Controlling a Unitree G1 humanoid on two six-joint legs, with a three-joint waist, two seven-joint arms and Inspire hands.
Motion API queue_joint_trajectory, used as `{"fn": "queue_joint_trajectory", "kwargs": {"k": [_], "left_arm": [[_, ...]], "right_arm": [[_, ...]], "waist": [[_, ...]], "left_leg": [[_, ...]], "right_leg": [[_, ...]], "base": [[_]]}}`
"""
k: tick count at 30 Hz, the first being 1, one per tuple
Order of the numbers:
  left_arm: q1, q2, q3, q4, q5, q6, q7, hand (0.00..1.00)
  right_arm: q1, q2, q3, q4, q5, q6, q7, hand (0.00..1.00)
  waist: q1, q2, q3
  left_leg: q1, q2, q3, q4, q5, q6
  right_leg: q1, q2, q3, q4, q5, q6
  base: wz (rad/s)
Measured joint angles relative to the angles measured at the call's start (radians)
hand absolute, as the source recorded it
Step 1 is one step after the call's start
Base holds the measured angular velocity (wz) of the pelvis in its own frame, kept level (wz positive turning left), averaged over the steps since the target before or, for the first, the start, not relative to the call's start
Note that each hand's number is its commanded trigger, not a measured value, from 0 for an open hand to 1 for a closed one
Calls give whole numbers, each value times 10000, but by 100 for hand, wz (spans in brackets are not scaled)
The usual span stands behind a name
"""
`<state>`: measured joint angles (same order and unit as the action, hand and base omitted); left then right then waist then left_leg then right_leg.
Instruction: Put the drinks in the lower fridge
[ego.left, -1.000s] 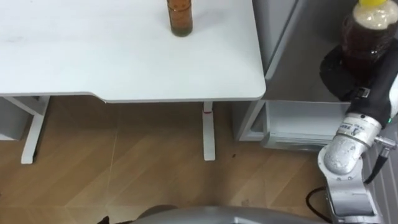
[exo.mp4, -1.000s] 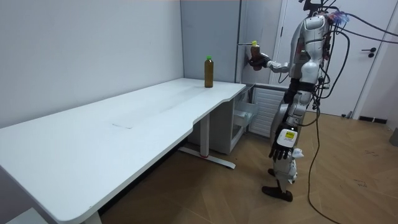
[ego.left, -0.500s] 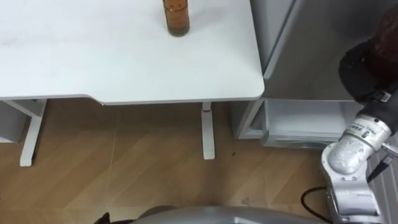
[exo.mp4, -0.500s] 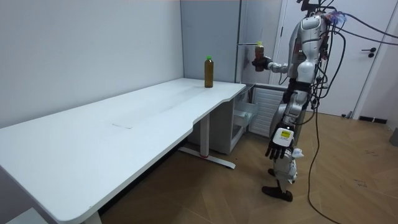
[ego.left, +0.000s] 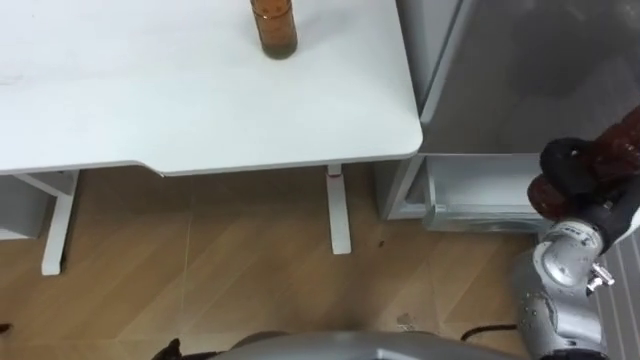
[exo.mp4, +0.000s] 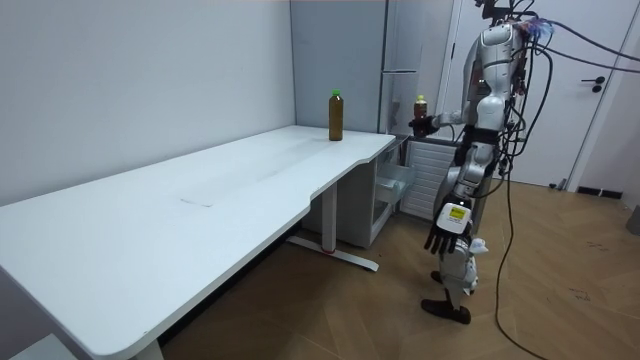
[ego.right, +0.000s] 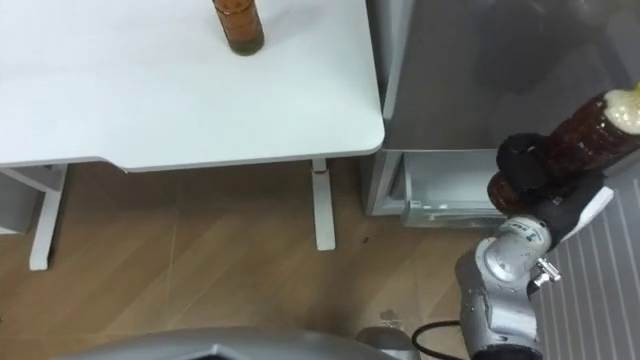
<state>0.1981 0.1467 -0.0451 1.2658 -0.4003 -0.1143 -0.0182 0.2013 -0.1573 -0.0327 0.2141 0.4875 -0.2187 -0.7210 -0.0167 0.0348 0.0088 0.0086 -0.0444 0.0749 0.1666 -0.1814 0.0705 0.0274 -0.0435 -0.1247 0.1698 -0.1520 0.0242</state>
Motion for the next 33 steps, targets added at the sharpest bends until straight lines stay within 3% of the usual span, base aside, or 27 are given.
{"fn": "queue_joint_trajectory", "kwargs": {"k": [4,9,13,19,21,25,30,33], "left_arm": [[134,34,16,-277,-6,22,3,0],[363,123,42,-597,-9,17,-100,0],[369,325,62,-636,1,126,-205,0],[-518,325,-3,-265,-2,324,-301,0],[-851,326,24,-267,-8,402,-364,0],[-1451,325,-89,-262,-232,431,-363,0],[-2031,379,-212,-206,-830,498,-306,0],[-2419,395,-210,-66,-981,488,-116,0]], "right_arm": [[-367,-88,1,775,1046,8,614,100],[-619,-302,20,1679,2653,49,1406,100],[-1279,-426,23,3082,4071,448,2074,100],[-2864,-488,46,5527,6609,506,3099,100],[-3396,-507,-79,6271,6963,641,3434,100],[-4580,-581,-299,7546,8046,886,4007,100],[-5592,-833,-381,8433,9154,1146,4374,100],[-5854,-923,-527,8574,9914,1161,4625,100]], "waist": [[-34,-126,72],[15,-241,58],[172,-349,21],[472,-380,50],[573,-353,83],[837,-314,276],[1243,-440,376],[1513,-611,484]], "left_leg": [[-84,40,-92,44,0,1],[-468,14,-232,233,-8,13],[-920,12,-346,452,-6,11],[-2216,-4,-517,1399,-5,17],[-2770,-9,-505,1836,-18,25],[-3990,-45,-546,2588,-66,66],[-5672,-54,-495,3815,-146,-3],[-6575,-72,-523,4554,-212,-94]], "right_leg": [[-10,-36,-150,7,-1,-1],[-276,-65,-291,93,-6,3],[-633,-81,-376,227,-31,-10],[-1826,-176,-441,1077,-170,-64],[-2334,-242,-449,1503,-283,-101],[-3704,-426,-548,2753,-572,-194],[-5582,-470,-214,4223,-922,-299],[-6549,-555,-166,5142,-1132,-438]], "base": [[6],[11],[9],[13],[12],[5],[0],[5]]}}
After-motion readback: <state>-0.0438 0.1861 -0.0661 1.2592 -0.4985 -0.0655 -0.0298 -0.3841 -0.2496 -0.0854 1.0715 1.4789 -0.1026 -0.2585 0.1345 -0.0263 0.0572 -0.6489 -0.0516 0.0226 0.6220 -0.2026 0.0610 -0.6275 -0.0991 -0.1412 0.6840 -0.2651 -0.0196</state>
